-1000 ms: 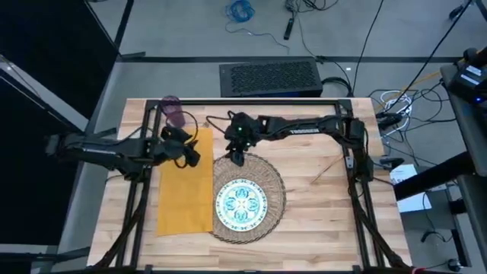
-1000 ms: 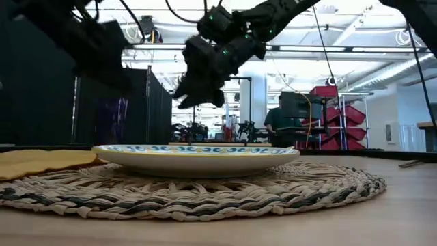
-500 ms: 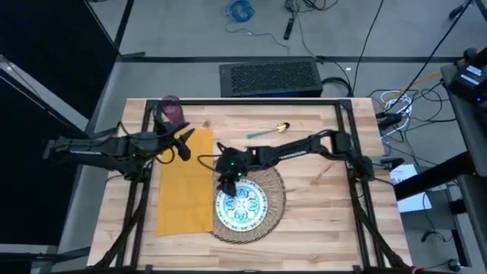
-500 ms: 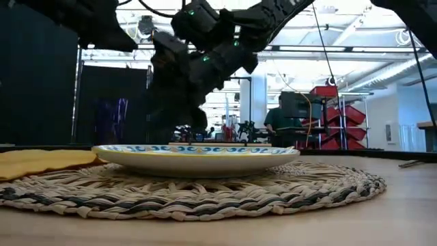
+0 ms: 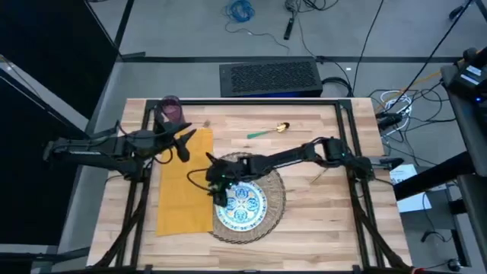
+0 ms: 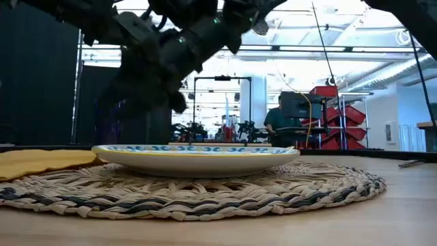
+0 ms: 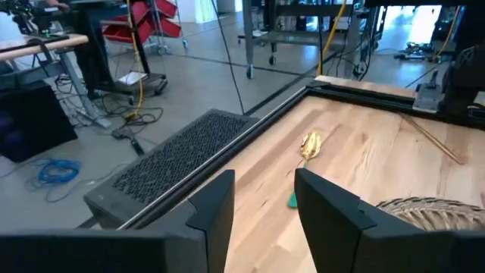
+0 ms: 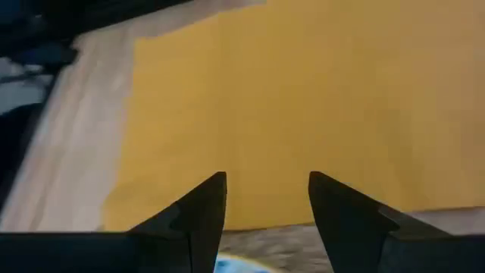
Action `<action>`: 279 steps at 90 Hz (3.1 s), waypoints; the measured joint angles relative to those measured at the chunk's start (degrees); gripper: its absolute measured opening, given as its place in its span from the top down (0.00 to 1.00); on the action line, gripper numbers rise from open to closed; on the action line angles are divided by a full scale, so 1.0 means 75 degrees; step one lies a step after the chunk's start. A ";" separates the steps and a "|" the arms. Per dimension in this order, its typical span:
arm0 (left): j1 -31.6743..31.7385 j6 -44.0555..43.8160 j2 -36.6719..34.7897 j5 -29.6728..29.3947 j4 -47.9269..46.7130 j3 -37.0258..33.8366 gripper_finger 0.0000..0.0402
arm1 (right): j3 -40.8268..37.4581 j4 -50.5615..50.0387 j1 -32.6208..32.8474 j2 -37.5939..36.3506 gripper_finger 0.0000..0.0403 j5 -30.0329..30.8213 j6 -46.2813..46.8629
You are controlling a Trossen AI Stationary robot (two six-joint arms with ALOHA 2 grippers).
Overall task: Set table place
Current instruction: Fold the yellow table napkin
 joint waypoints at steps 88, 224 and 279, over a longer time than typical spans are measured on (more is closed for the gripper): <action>0.0000 0.0196 0.0000 0.0038 -0.0054 0.0000 0.69 | 0.0612 0.0892 -0.2800 0.0947 0.56 -0.1305 -0.0115; 0.0000 0.0146 0.0000 0.0388 0.0082 0.0000 0.69 | 0.3470 -0.1844 -0.2570 0.2719 0.58 0.0936 -0.0942; -0.0002 0.0201 -0.0003 0.0385 0.0053 0.0000 0.69 | 0.3461 -0.1732 -0.2547 0.2719 0.93 0.0537 -0.0965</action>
